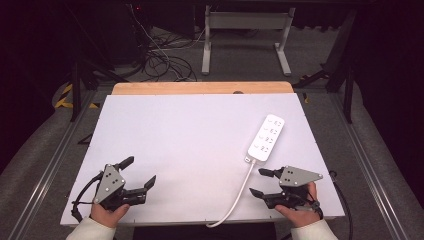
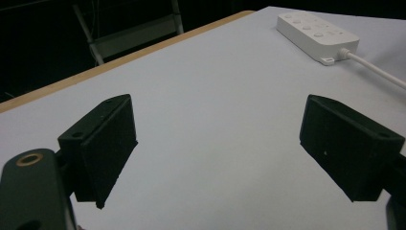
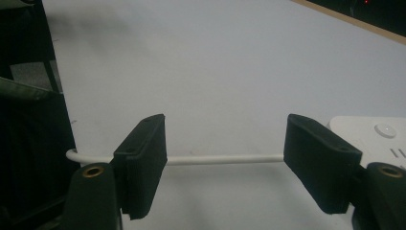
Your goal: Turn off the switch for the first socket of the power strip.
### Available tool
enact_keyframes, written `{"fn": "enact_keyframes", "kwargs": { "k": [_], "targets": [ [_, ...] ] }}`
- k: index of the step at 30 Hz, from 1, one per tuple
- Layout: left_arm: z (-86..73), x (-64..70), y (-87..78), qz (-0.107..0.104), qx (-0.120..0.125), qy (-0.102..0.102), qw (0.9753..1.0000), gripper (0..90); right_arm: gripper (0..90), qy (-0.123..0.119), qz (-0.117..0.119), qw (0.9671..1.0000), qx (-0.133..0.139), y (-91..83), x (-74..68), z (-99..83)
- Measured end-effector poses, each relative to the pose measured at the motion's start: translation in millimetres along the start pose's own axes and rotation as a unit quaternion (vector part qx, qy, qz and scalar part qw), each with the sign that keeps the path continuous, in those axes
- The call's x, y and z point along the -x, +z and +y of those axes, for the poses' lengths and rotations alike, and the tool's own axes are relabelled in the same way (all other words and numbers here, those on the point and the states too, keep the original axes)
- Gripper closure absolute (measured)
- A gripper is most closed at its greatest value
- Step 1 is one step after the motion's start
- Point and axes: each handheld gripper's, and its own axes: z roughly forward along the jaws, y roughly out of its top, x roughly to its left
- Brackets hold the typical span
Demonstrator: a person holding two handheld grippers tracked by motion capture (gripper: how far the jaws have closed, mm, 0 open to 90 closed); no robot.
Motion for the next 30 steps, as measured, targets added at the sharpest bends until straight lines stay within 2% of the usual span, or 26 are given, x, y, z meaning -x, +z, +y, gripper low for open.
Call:
{"fn": "enact_keyframes", "kwargs": {
  "k": [7, 9, 13, 15, 18, 24, 30],
  "targets": [
    [0.0, 0.8, 0.1, 0.005, 0.002, 0.004, 1.0, 13.1, 32.1, 0.0, -0.009, 1.0, 0.002, 0.0, -0.9, 0.7],
    [0.1, 0.8, 0.2, 0.005, 0.001, 0.004, 1.0, 13.1, 36.3, -0.004, -0.015, 0.9999, 0.007, 0.1, -1.6, -0.2],
    [0.0, 1.4, -0.1, 0.006, 0.001, 0.006, 1.0, 13.1, 38.3, -0.009, -0.01, 0.9999, 0.006, -0.1, -2.7, 1.2],
    [0.0, 2.3, 0.0, 0.012, 0.001, 0.013, 0.9998, 13.1, 38.3, -0.009, -0.006, 0.9999, 0.009, -0.4, -3.0, 1.8],
    [0.2, 5.9, 0.6, 0.03, -0.002, 0.038, 0.9988, 13.1, 38.1, -0.013, -0.01, 0.9998, 0.011, 0.0, -3.2, 2.1],
    [0.6, 5.5, 0.7, 0.014, -0.007, 0.025, 0.9996, 13.0, 37.9, -0.008, -0.001, 0.9999, 0.011, 0.8, -3.3, 4.1],
    [1.0, 5.1, 0.2, 0.01, -0.007, 0.026, 0.9996, 13.0, 39.4, -0.009, 0.001, 0.9999, 0.007, 1.6, -4.9, 6.0]
  ]
}}
